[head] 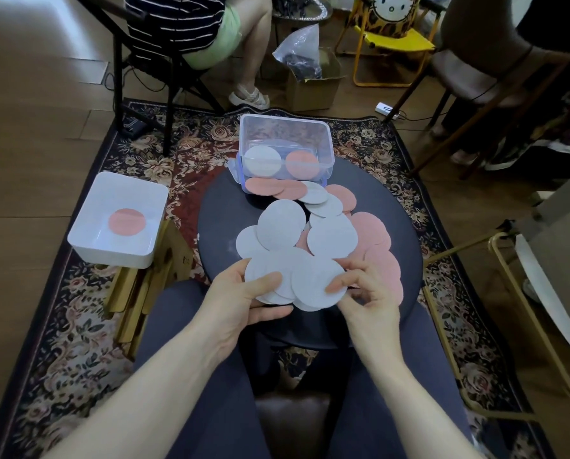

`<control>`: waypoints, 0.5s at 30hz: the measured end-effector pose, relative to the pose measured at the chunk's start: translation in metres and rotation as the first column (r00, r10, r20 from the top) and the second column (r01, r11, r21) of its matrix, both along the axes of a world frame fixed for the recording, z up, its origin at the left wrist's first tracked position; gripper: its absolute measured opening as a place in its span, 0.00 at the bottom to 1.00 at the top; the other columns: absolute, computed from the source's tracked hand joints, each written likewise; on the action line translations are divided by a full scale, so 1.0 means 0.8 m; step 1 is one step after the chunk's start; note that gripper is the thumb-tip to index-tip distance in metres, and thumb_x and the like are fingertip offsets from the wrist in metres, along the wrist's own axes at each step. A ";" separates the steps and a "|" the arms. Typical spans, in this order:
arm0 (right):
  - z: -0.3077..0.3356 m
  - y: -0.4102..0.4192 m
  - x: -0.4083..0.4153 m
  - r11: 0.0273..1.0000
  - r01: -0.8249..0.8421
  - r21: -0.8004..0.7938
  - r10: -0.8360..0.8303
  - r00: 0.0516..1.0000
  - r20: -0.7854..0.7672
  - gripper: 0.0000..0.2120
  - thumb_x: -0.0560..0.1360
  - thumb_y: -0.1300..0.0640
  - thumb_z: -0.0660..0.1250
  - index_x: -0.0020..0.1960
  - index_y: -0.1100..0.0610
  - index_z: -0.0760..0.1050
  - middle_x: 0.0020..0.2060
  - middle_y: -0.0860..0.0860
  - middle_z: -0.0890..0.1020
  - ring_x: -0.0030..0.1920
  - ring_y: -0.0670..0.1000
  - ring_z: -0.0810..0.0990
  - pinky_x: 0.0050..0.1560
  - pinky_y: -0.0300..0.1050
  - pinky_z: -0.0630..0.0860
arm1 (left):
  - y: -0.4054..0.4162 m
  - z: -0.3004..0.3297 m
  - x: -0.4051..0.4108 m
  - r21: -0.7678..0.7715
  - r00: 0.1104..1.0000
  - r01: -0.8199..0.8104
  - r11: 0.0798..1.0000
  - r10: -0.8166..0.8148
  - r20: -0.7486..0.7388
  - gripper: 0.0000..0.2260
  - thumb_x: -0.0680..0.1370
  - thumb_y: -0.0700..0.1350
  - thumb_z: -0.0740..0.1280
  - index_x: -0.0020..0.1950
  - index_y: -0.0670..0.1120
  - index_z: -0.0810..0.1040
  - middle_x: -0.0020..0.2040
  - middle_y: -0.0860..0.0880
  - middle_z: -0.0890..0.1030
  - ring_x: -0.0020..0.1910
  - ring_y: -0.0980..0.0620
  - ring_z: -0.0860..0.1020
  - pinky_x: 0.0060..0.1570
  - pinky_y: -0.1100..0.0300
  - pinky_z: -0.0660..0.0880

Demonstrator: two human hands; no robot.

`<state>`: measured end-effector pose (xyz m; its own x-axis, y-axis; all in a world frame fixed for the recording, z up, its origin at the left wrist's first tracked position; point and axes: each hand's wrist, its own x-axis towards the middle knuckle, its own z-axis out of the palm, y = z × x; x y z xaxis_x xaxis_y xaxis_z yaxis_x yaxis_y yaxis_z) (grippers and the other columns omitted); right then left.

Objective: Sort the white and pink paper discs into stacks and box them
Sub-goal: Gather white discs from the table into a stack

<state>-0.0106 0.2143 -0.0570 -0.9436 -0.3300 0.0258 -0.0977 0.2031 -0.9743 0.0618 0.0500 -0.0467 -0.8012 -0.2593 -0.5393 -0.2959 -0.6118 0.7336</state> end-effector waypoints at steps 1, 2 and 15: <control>0.000 -0.001 0.001 1.000 0.001 0.009 -0.001 1.000 0.016 0.25 0.69 0.75 0.67 0.29 0.45 0.77 0.46 0.39 0.79 0.41 0.44 0.75 0.40 0.37 0.69 | 0.000 0.000 0.000 0.000 1.000 0.013 1.000 -0.013 -0.007 0.11 0.76 0.36 0.68 0.58 0.42 0.78 0.51 0.43 0.85 0.45 0.46 0.84 0.37 0.56 0.82; 0.001 -0.002 0.002 1.000 -0.003 0.020 0.003 1.000 0.026 0.25 0.69 0.75 0.67 0.29 0.45 0.77 0.44 0.38 0.79 0.39 0.43 0.74 0.39 0.34 0.68 | 0.001 0.001 0.000 -0.005 1.000 0.028 1.000 -0.028 -0.012 0.12 0.75 0.36 0.69 0.58 0.42 0.78 0.51 0.43 0.85 0.45 0.46 0.84 0.38 0.55 0.82; 0.003 -0.025 0.007 0.967 -0.243 0.071 0.234 0.965 0.117 0.15 0.74 0.56 0.67 0.53 0.37 0.78 0.37 0.45 0.81 0.37 0.49 0.75 0.39 0.40 0.73 | -0.011 -0.005 0.003 -0.735 0.980 0.075 0.674 -0.186 -0.071 0.13 0.75 0.36 0.65 0.46 0.56 0.78 0.43 0.56 0.82 0.48 0.51 0.79 0.50 0.53 0.75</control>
